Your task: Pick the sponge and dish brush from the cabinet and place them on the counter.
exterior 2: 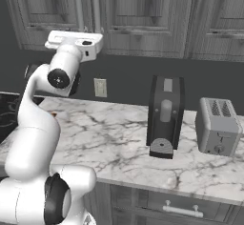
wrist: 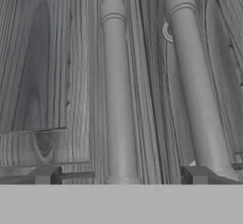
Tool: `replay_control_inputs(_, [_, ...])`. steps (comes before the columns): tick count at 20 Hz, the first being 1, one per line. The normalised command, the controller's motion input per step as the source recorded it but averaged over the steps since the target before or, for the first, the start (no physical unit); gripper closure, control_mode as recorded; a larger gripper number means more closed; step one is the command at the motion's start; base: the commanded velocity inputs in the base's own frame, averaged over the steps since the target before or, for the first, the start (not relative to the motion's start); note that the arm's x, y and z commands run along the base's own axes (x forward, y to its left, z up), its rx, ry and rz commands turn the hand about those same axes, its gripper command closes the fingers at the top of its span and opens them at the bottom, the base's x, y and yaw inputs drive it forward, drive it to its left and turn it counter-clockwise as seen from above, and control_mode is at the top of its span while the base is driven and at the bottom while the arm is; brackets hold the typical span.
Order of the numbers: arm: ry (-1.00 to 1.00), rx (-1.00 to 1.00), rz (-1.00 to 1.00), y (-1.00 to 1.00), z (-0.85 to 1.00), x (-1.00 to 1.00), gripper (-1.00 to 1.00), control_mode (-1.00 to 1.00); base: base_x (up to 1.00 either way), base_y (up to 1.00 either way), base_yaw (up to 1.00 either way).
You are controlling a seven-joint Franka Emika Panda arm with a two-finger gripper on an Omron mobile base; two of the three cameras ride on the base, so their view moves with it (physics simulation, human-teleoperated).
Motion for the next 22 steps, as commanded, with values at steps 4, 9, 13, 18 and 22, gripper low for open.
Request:
replay_control_inputs(4, [-0.03,0.00,0.00,0.00,0.01,0.00,-1.00,-1.00,0.00,0.00,0.00])
replay_control_inputs(9, [-0.03,0.00,0.00,0.00,0.06,0.18,-1.00,-1.00,0.00,0.00,0.00])
replay_control_inputs(13, [-0.03,0.00,0.00,0.00,0.11,0.23,-1.00,-1.00,0.00,0.00,0.00])
replay_control_inputs(18, [-0.02,0.00,0.00,0.00,0.12,0.27,-1.00,-1.00,0.00,0.00,0.00])
replay_control_inputs(22, [0.00,0.01,0.00,-0.01,0.10,0.41,-1.00,-1.00,0.00,0.00,0.00])
